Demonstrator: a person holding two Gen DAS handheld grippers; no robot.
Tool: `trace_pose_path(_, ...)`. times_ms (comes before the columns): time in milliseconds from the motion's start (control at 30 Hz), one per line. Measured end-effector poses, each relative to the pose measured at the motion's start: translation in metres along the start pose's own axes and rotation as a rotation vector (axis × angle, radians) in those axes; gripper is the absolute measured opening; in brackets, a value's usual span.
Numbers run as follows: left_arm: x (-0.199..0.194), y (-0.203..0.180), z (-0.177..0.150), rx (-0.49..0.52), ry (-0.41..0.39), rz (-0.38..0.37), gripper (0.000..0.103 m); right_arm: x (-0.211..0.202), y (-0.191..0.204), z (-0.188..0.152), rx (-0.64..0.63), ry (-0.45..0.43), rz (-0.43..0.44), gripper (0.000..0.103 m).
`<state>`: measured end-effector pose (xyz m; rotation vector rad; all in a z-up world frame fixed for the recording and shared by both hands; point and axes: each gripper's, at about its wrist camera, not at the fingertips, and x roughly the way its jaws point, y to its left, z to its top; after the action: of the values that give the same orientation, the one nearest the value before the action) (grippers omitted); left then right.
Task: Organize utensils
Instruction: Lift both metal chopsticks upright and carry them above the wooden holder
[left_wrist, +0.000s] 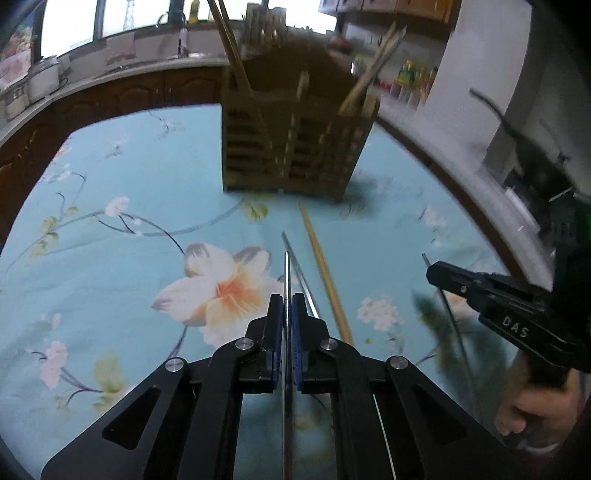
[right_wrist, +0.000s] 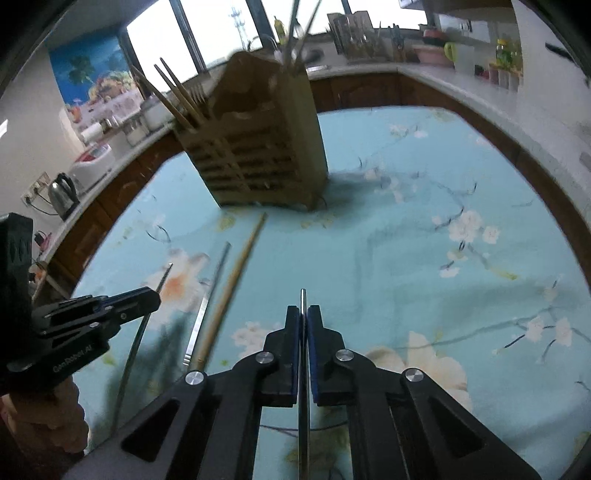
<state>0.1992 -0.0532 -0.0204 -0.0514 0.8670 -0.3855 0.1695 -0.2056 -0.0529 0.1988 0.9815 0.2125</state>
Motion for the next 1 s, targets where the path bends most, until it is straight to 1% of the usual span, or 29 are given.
trace_pose_path(133, -0.038, 0.008, 0.006, -0.037, -0.078, -0.051, 0.004, -0.033, 0.012, 0.010, -0.010, -0.075, 0.028, 0.004)
trace_pose_path(367, -0.102, 0.015, 0.013, -0.047, -0.220, -0.065, 0.004, -0.091, 0.025, 0.033, -0.017, -0.230, 0.062, 0.004)
trace_pose_path(533, -0.125, 0.021, 0.017, -0.054, -0.279, -0.076, 0.004, -0.124, 0.033, 0.046, -0.029, -0.331, 0.073, 0.004)
trace_pose_path(733, -0.133, 0.027, 0.020, -0.061, -0.313, -0.060, 0.004, -0.134, 0.034, 0.056, -0.029, -0.377, 0.075, 0.004)
trace_pose_path(1000, -0.137, 0.027, 0.028, -0.051, -0.346, -0.053, 0.004, -0.134, 0.030, 0.064, -0.026, -0.383, 0.080, 0.004)
